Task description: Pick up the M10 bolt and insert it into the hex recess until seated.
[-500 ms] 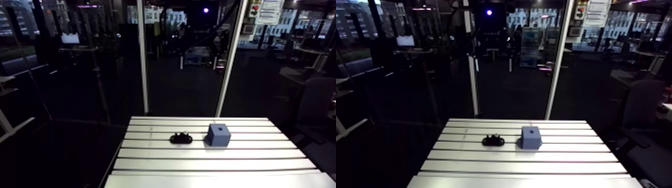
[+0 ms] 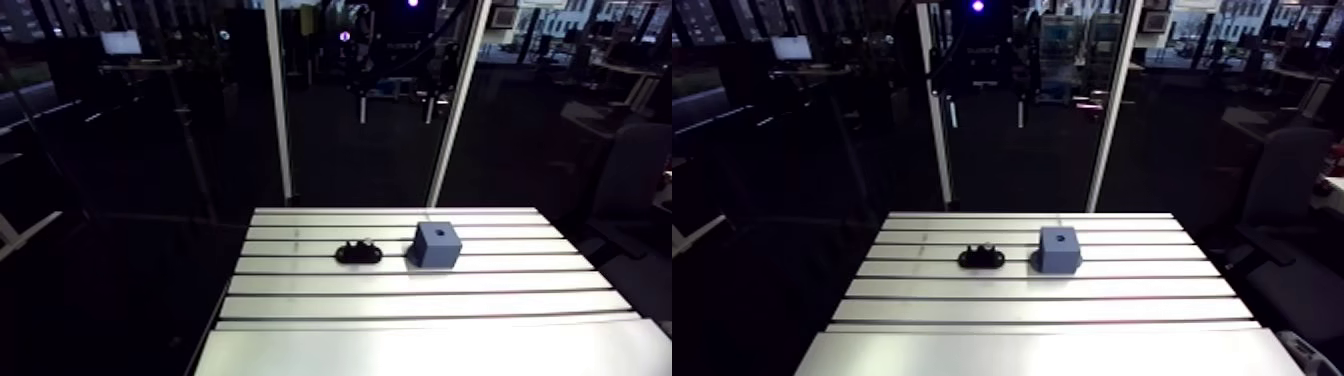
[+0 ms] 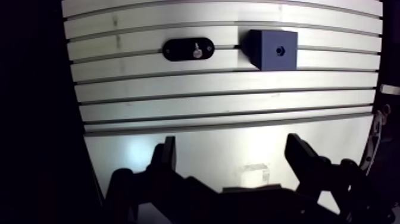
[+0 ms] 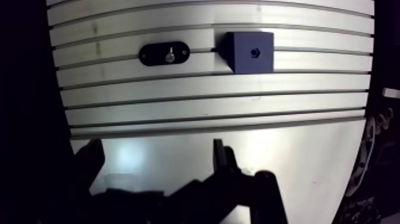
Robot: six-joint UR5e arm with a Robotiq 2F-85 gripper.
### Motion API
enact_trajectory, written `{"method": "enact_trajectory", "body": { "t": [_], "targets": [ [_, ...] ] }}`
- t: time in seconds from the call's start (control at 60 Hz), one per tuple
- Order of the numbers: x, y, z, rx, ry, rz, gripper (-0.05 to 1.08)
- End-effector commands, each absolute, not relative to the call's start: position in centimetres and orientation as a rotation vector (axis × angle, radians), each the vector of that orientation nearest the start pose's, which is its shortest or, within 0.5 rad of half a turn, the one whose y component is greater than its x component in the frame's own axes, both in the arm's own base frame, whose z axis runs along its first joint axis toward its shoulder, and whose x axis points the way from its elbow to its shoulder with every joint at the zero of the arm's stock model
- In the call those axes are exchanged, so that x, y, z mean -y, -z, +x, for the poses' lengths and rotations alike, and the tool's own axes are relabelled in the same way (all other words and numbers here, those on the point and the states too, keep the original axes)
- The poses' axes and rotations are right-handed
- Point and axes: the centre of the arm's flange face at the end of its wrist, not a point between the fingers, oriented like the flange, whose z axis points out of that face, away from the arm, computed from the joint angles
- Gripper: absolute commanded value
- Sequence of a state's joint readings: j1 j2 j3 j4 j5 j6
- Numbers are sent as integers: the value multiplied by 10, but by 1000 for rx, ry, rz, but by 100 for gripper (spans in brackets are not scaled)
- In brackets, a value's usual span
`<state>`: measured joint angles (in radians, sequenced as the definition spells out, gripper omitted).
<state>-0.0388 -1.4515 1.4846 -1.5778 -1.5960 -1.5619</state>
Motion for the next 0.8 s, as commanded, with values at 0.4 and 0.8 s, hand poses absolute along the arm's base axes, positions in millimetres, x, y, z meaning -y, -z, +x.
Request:
{"method": "enact_trajectory", "body": {
  "t": [0.4,0.8],
  "targets": [
    [112,-433,-545,-3127,-42,64,0],
    [117,-363,-542,-3242,-47,-66,1]
  ]
}}
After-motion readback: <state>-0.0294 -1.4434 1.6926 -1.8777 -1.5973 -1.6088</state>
